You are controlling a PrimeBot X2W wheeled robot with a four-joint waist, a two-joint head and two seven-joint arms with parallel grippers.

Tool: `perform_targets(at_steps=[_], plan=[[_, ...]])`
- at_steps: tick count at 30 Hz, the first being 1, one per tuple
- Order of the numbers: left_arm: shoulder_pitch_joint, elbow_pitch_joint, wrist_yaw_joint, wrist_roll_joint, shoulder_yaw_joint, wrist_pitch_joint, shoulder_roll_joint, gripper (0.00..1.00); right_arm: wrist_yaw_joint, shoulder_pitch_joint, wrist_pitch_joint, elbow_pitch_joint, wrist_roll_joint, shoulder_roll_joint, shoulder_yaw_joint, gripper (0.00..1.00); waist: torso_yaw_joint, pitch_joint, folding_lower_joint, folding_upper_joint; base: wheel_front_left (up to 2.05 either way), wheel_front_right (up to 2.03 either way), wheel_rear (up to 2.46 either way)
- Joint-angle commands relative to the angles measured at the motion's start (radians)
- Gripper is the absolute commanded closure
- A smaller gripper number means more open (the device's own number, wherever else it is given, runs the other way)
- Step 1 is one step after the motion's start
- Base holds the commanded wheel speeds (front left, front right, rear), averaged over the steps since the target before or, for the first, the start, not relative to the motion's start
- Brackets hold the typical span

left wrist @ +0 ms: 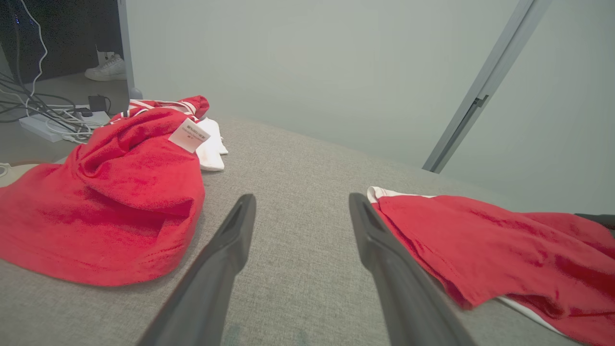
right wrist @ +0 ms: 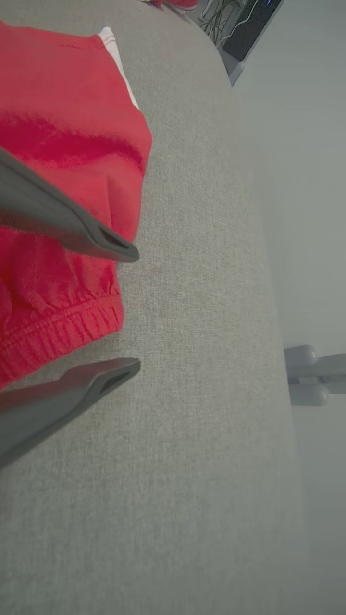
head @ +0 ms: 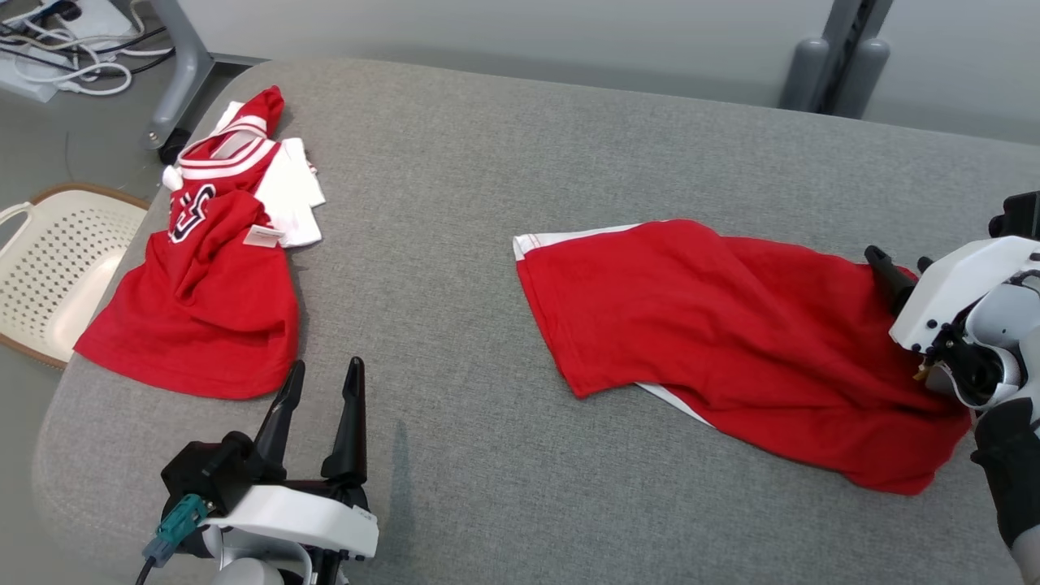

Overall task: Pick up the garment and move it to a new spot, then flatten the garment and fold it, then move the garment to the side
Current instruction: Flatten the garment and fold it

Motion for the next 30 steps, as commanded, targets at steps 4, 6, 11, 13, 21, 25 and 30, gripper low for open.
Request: perform_targets(at_steps=[4, 6, 11, 13, 21, 25, 30], plan=[[-0.014, 0.01, -0.009, 0.005, 0.012, -0.002, -0.004, 0.0, 0.002, -0.043, 0.108, 0.07, 0.03, 0.01, -0.026, 0.0, 0.027, 0.005, 0.0, 0.0, 0.0, 0.0, 0.0], [-0.012, 0.013, -0.012, 0.01, 0.018, -0.002, -0.007, 0.0, 0.002, -0.046, 0.184, 0.101, 0.047, 0.021, -0.024, 0.0, 0.03, -0.001, 0.0, 0.0, 0.0, 0.0, 0.0], [-0.008, 0.019, -0.02, 0.024, 0.032, -0.003, -0.016, 0.0, 0.002, -0.05, 0.222, 0.105, 0.045, 0.019, -0.012, 1.0, 0.025, -0.014, 0.0, 0.0, 0.0, 0.0, 0.0], [-0.006, 0.021, -0.024, 0.026, 0.037, -0.003, -0.018, 0.0, 0.002, -0.042, 0.194, 0.083, 0.046, 0.027, -0.004, 1.0, 0.021, -0.019, 0.0, 0.0, 0.0, 0.0, 0.0], [0.006, 0.029, -0.032, 0.04, 0.047, -0.003, -0.02, 0.0, 0.002, -0.002, 0.011, -0.025, 0.067, 0.027, 0.06, 1.0, -0.014, -0.052, 0.0, 0.0, 0.0, 0.0, 0.0], [0.013, 0.037, -0.034, 0.05, 0.049, -0.003, -0.02, 0.0, 0.002, 0.061, -0.069, -0.107, 0.109, 0.033, 0.116, 1.0, -0.047, -0.084, 0.0, 0.0, 0.0, 0.0, 0.0], [0.033, 0.043, -0.034, 0.056, 0.05, -0.003, -0.012, 0.0, 0.002, 0.198, -0.136, -0.356, 0.214, -0.015, 0.318, 1.0, -0.106, -0.12, 0.0, 0.0, 0.0, 0.0, 0.0]])
